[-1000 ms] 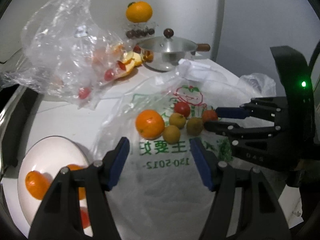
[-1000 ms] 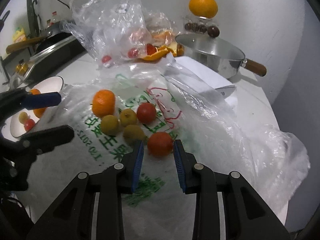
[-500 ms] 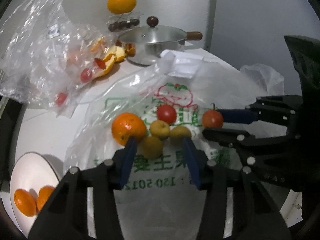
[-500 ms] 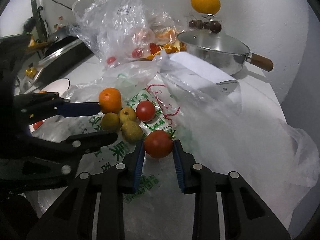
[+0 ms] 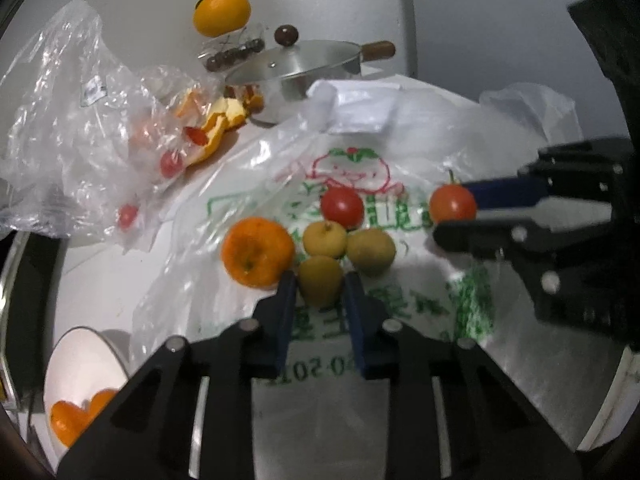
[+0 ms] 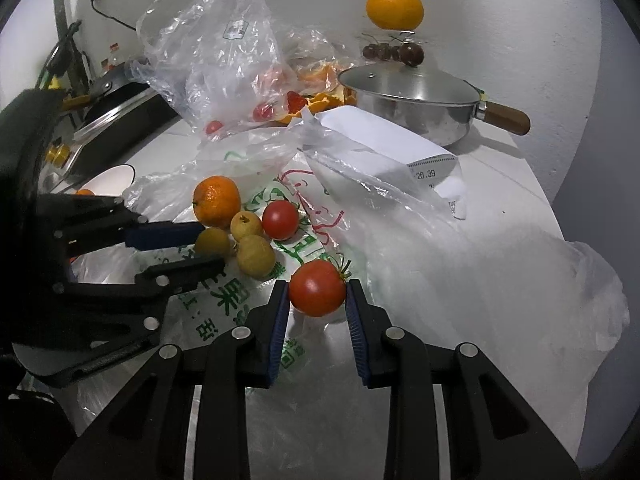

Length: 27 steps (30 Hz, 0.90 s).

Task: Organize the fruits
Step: 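Grasp a yellow fruit with the left tool while the right tool grasps a red tomato, then carry the yellow fruit and tomato onto the plate and open both tools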

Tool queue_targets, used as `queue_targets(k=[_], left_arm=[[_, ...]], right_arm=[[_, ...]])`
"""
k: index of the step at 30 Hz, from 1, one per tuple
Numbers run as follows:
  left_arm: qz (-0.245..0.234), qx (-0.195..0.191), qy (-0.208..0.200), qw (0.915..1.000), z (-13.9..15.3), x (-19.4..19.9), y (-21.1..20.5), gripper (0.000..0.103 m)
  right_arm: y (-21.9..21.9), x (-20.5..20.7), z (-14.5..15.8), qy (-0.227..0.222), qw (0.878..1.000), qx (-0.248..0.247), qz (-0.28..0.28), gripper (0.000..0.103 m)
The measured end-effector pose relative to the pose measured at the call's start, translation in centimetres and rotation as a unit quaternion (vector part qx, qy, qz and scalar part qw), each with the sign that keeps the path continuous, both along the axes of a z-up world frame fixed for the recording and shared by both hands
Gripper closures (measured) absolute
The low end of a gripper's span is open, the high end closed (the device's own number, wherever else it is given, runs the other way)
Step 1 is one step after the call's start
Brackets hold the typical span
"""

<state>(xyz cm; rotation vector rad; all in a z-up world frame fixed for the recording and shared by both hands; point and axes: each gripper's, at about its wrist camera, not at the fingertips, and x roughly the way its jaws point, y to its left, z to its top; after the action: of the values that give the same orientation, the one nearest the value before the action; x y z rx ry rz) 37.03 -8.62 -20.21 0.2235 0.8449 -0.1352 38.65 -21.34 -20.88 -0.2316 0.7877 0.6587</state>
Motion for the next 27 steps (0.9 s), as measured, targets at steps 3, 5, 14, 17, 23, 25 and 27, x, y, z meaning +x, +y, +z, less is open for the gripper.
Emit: queue_targets(k=[3, 5, 14, 17, 23, 25, 27], left_arm=[[-0.002, -0.031, 0.006, 0.9995, 0.2, 0.2, 0.6, 0.078], [-0.004, -0.045, 0.007, 0.9989, 0.4, -0.2, 0.8, 0.078], [0.0, -0.078, -0.027, 0.9966, 3.7, -4.0, 3.2, 0.078], [0.013, -0.08, -0.043, 0.9957, 4.9, -5.7, 5.1, 0.078], [0.048, -0.077, -0.063, 0.9939, 5.8, -8.5, 9.6, 0.078], [0.06, -0.074, -0.067, 0.9932, 5.7, -9.1, 11.2, 0.078], [0.073, -0.072, -0.071, 0.9923, 5.6, -9.5, 13.0, 0.078]], right_arm=[[0.1, -0.3, 0.4, -0.006, 1.0, 0.0, -0.002, 0.072], [0.1, -0.5, 0.9, -0.012, 1.0, 0.0, -0.003, 0.072], [2.1, -2.6, 3.3, -0.04, 0.999, 0.004, 0.01, 0.072], [3.5, -3.5, 4.3, -0.048, 0.999, 0.01, 0.02, 0.072], [7.3, -5.0, 5.3, -0.056, 0.997, 0.022, 0.044, 0.072], [8.5, -5.4, 5.4, -0.057, 0.997, 0.026, 0.052, 0.072], [10.0, -5.6, 5.3, -0.055, 0.996, 0.03, 0.061, 0.072]])
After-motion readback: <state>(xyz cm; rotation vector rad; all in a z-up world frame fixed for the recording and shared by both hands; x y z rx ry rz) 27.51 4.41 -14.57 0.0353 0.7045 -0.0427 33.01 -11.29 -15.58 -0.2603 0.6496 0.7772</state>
